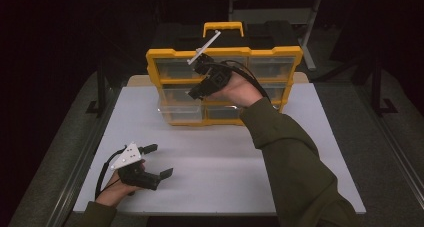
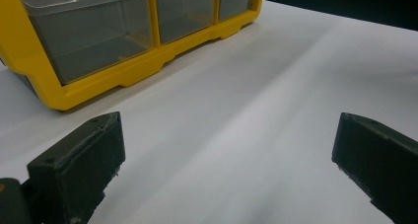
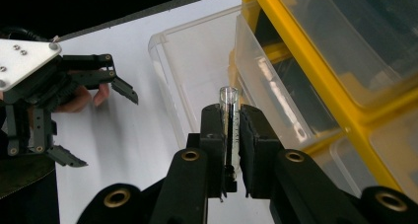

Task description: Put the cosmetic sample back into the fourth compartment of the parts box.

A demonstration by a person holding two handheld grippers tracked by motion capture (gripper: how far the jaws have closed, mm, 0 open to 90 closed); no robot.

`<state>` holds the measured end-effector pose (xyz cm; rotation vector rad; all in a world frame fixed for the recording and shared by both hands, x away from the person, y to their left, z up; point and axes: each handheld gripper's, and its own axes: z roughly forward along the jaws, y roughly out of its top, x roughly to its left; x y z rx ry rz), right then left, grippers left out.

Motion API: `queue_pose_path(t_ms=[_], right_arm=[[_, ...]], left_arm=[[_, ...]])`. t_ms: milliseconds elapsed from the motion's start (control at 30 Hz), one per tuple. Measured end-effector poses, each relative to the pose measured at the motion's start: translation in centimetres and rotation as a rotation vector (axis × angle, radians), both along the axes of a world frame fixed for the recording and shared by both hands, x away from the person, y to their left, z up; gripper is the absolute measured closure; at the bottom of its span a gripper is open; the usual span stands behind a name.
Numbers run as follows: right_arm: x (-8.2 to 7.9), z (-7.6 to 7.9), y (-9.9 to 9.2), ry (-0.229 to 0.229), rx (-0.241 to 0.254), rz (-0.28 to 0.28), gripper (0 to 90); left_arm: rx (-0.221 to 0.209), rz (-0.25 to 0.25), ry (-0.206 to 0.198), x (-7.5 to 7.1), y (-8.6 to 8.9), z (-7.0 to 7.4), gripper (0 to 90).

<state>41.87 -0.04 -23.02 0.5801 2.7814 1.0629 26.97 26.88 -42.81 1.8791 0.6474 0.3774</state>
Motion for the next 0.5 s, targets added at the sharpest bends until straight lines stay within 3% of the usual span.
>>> queue_pose_path(t_ms=[500], right_arm=[[1.8, -1.7, 2.2, 0.029, -0.039, 0.000, 80.3]], left_arm=[[-0.014, 0.001, 0.008, -0.1, 0.0, 0.1, 0.0]])
